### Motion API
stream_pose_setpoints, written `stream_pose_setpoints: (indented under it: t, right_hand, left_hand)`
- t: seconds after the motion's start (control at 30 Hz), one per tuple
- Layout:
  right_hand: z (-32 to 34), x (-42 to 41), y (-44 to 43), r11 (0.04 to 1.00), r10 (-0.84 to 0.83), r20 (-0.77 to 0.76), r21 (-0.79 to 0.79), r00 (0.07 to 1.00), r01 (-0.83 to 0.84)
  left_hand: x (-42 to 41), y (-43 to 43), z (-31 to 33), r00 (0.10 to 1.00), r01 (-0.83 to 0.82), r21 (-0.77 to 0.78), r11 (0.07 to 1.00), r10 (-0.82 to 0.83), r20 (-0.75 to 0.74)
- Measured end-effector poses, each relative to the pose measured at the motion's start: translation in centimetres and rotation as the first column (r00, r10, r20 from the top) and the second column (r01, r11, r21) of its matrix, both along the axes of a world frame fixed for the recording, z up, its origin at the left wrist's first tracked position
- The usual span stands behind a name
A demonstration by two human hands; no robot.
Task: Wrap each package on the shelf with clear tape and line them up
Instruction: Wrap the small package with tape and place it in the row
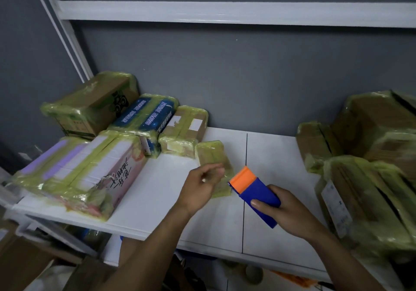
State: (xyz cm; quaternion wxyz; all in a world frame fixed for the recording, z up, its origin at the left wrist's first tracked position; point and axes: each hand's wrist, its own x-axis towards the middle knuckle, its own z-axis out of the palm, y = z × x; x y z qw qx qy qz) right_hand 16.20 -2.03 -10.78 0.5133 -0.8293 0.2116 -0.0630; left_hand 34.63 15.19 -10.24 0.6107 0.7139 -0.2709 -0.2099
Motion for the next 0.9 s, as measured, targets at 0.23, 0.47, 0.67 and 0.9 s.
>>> stream_pose_setpoints:
  t: [0.23,0.47,0.67,0.9]
  right_hand:
    - [0.9,0.0,0.4,0.998,0.067,0.039,-0.013,0.997,-0.067]
    - [0.7,0.3,0.3,0.995,0.103,0.045,-0.015,0.994,-0.102]
    - [0.4,0.7,0.7,0.991,0.125,0.063,-0.052,0.990,-0.122]
    - [-0.2,1.5,2.2,0.998,-0.003,0.092,-0.055,0.996,0.008]
  left_hand:
    - [-0.1,0.5,0.6,0.965,0.147,-0.057,0.987,-0.156,-0.212]
    - [0.1,0.8,0.5,0.967,0.114,-0.062,0.992,-0.125,-0.222]
    - [0.2,1.2,1.0,0.974,0.134,-0.001,0.991,-0.132,-0.184]
    - [0.2,1.3,0.5,1.000,-0.001,0.011,1.000,0.001,-0.003]
